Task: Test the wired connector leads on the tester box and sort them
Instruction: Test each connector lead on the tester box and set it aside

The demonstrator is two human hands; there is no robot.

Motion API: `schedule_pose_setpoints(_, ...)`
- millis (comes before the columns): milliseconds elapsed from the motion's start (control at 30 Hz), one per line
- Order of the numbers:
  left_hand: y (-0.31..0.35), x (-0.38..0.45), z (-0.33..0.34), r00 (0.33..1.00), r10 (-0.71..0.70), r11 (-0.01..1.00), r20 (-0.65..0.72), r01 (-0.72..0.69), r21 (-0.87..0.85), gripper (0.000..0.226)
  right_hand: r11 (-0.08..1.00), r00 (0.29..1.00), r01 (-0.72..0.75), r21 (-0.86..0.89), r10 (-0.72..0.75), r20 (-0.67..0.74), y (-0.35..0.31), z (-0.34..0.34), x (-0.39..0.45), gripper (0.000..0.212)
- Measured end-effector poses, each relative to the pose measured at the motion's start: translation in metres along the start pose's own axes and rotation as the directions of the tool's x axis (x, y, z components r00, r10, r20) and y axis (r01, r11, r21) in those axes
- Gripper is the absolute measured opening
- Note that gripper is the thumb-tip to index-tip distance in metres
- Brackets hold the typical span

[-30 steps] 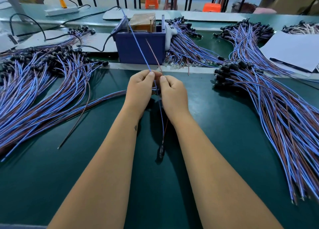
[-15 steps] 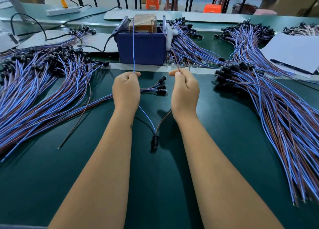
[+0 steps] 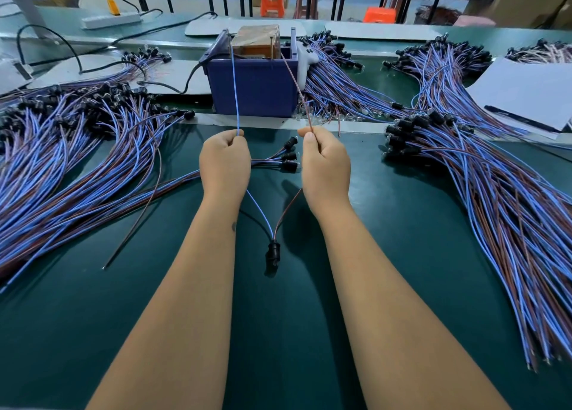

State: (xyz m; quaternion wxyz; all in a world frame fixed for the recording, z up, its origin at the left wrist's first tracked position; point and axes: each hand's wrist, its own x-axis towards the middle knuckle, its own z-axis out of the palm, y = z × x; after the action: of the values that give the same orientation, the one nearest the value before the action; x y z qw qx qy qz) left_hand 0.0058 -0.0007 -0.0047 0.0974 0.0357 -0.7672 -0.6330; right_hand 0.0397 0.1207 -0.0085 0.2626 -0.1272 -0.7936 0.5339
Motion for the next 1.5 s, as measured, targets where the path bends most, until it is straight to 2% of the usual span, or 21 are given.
schedule_pose_setpoints(133,0.0,-0.001,0.0,1.0,-0.011,1.0,0.002,0.011,0.0,0.032,1.0,0.999,0.017,-0.011,-0.016,0.033,0.0,0.0,-0.001,0.028)
schedule_pose_setpoints(333,0.001,-0.001,-0.001,1.0,-0.013,1.0,0.001,0.013,0.013,0.032,0.999,0.999,0.026,-0.03,-0.025,0.035,0.0,0.001,-0.001,0.029)
schedule_pose_setpoints(633,0.0,-0.002,-0.001,1.0,0.016,1.0,-0.023,-0.015,0.015,0.013,1.0,1.0,0.015,-0.023,-0.015,0.007,0.001,0.001,0.001,0.027)
schedule_pose_setpoints(1000,-0.002,0.002,-0.001,0.999,0.007,1.0,-0.04,-0.006,0.011,0.015,1.0,1.0,-0.012,-0.004,0.012,0.011,-0.001,0.0,0.001,0.029)
schedule_pose_setpoints(1067,-0.003,0.002,-0.001,0.999,-0.019,1.0,-0.036,0.019,-0.007,0.019,0.999,1.0,0.022,-0.047,-0.021,0.015,-0.003,0.001,-0.001,0.028)
schedule_pose_setpoints(1167,0.0,0.002,0.0,0.998,-0.051,0.996,0.034,0.053,-0.077,0.023,0.981,0.989,0.128,-0.143,-0.116,0.091,-0.004,0.005,-0.007,0.026)
schedule_pose_setpoints(1267,0.006,-0.004,0.007,0.988,-0.019,0.988,0.153,0.042,-0.15,0.023,0.955,0.967,0.208,-0.212,-0.168,0.192,-0.003,0.008,-0.01,0.025)
schedule_pose_setpoints(1367,0.011,-0.01,0.014,0.979,0.043,0.976,0.201,0.002,-0.219,0.022,0.958,0.964,0.196,-0.21,-0.149,0.221,-0.003,0.007,-0.01,0.023)
schedule_pose_setpoints(1500,0.012,-0.012,0.013,0.969,0.016,0.96,0.248,0.055,-0.276,0.017,0.978,0.959,0.162,-0.131,-0.124,0.255,-0.006,0.006,-0.01,0.026)
